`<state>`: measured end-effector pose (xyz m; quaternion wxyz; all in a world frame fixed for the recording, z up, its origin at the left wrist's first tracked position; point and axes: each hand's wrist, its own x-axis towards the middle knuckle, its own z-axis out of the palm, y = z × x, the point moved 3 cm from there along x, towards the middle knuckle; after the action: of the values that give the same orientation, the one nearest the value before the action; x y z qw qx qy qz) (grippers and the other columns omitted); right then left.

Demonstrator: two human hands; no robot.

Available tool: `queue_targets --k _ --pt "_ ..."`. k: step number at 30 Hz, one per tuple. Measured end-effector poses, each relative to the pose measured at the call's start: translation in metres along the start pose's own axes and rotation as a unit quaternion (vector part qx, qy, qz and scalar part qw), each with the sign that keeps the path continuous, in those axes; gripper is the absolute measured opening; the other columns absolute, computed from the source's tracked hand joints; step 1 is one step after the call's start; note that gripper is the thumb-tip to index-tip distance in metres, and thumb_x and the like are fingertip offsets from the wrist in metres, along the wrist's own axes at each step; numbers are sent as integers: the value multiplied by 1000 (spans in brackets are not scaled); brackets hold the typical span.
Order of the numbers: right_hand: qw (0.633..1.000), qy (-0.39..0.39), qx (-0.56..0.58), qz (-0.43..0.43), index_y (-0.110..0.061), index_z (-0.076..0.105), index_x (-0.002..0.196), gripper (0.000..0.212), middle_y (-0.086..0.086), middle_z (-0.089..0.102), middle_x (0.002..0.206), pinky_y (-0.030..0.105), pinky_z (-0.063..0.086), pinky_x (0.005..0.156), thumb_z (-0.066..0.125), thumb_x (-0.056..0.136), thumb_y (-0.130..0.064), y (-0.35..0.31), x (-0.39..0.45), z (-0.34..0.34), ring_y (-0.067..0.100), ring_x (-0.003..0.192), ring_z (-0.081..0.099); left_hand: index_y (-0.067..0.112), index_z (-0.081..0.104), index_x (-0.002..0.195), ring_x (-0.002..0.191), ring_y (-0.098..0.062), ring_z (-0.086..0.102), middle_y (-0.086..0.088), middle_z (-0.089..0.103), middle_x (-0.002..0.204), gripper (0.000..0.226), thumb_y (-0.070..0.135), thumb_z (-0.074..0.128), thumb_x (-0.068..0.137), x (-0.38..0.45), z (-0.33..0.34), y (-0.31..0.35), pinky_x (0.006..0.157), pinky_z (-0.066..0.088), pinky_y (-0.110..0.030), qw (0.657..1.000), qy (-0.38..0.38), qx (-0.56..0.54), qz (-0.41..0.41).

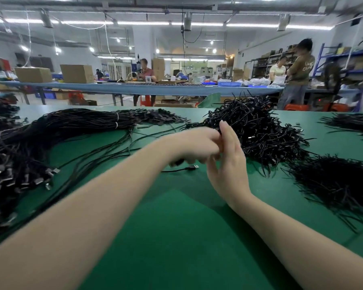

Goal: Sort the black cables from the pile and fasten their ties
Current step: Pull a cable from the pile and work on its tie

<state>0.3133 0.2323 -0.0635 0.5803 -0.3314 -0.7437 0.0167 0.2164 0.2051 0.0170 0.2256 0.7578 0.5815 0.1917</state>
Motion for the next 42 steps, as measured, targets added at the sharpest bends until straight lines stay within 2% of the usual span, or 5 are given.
queue_targets --k 12,17,29,34,42 --pt "991 -66 90 70 -38 43 100 12 -16 49 66 23 31 53 41 93 -28 4 -5 7 4 57 44 23 63 115 72 -12 67 -3 73 99 38 16 75 80 -14 -41 -49 62 52 -21 968 -105 -228 -26" --pt "990 -14 102 91 -16 48 88 18 -10 43 63 16 29 51 38 102 -21 -3 -1 6 3 55 39 10 62 121 99 -18 69 -10 70 113 51 7 77 73 -19 -55 -73 64 57 -19 879 -56 -474 25" --pt "985 -36 123 114 -24 56 95 20 -20 58 70 15 34 52 37 102 -25 -19 -3 8 1 59 50 38 71 107 108 -14 64 5 68 119 31 44 42 100 2 -8 -46 104 44 -37 946 -21 -316 63" --pt "982 -90 131 103 -23 47 75 30 -16 51 61 22 27 50 34 98 -36 -20 -9 14 5 51 38 28 78 80 94 -13 67 -1 74 103 47 48 40 100 1 -13 -39 89 52 -29 945 -6 -323 45" --pt "971 -200 128 38 -23 58 109 31 -18 53 64 22 40 60 32 100 -37 -24 -15 22 6 59 47 17 71 87 84 -16 73 -3 76 90 49 40 31 103 -2 -30 -37 72 56 -28 915 74 -396 18"
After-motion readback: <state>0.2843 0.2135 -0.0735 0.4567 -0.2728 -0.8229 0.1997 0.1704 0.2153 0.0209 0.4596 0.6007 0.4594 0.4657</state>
